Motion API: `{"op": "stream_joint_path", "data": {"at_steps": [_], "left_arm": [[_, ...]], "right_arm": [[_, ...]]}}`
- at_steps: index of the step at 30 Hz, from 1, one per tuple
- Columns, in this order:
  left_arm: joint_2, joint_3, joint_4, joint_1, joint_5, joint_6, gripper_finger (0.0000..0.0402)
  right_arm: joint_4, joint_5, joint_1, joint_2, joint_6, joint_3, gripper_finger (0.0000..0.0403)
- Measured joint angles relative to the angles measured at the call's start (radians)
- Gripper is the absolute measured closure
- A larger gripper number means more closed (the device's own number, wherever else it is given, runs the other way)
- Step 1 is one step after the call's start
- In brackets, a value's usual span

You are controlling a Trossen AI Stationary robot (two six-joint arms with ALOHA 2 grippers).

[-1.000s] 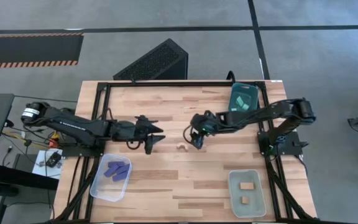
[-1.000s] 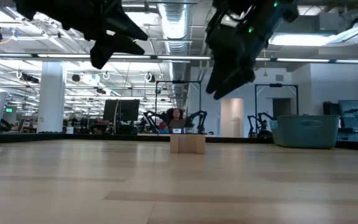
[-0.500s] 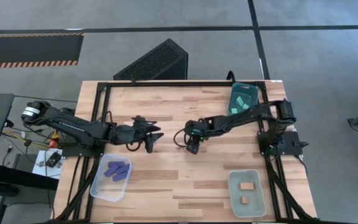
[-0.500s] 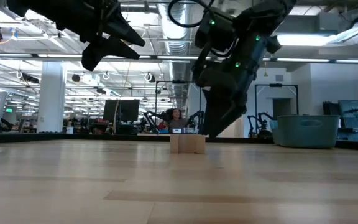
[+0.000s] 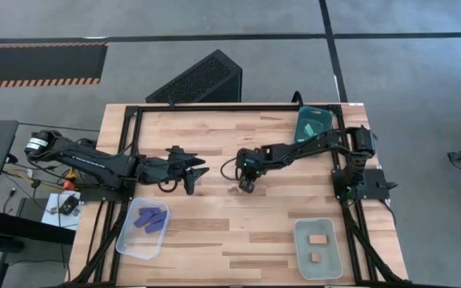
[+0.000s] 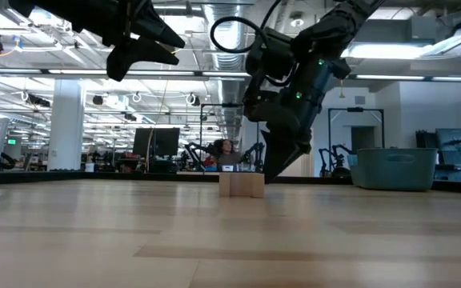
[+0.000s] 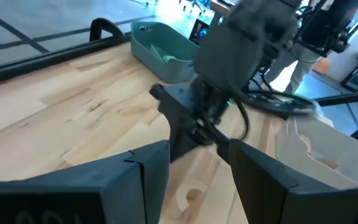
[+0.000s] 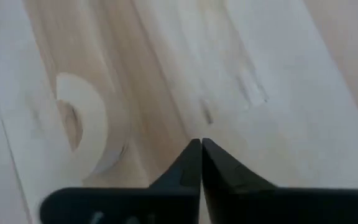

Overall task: Sort & place blocks by color
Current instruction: Put the brown block into the gray bin

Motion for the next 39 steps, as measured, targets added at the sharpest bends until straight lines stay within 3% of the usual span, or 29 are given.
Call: {"op": "stream_joint_path", "data": {"at_steps": [2,6,20,25,32,39], "left_arm": [[0.001,0.000,0.000,0.000,0.000,-0.002,0.0248],[0.001,0.000,-0.001,0.000,0.000,0.005,0.0248],[0.001,0.000,-0.024,0.033,-0.031,0.050,0.0248],[0.002,0.000,-0.010,0.108,0.079,0.116,0.0248],[0.002,0.000,-0.007,0.222,0.229,0.171,0.0248],[0.003,0.001,0.000,0.278,0.297,0.238,0.0248]], "right_arm": [[0.012,-0.036,-0.021,-0.002,0.000,0.000,0.0389],[0.027,-0.084,-0.052,-0.025,0.000,0.000,0.0388],[0.068,-0.008,-0.073,-0.195,-0.018,0.076,0.0400],[0.062,0.000,-0.043,-0.193,0.039,0.067,0.0397],[0.110,0.002,0.003,-0.085,0.082,0.054,0.0329],[0.120,0.002,0.033,0.025,0.082,0.052,0.0212]]}}
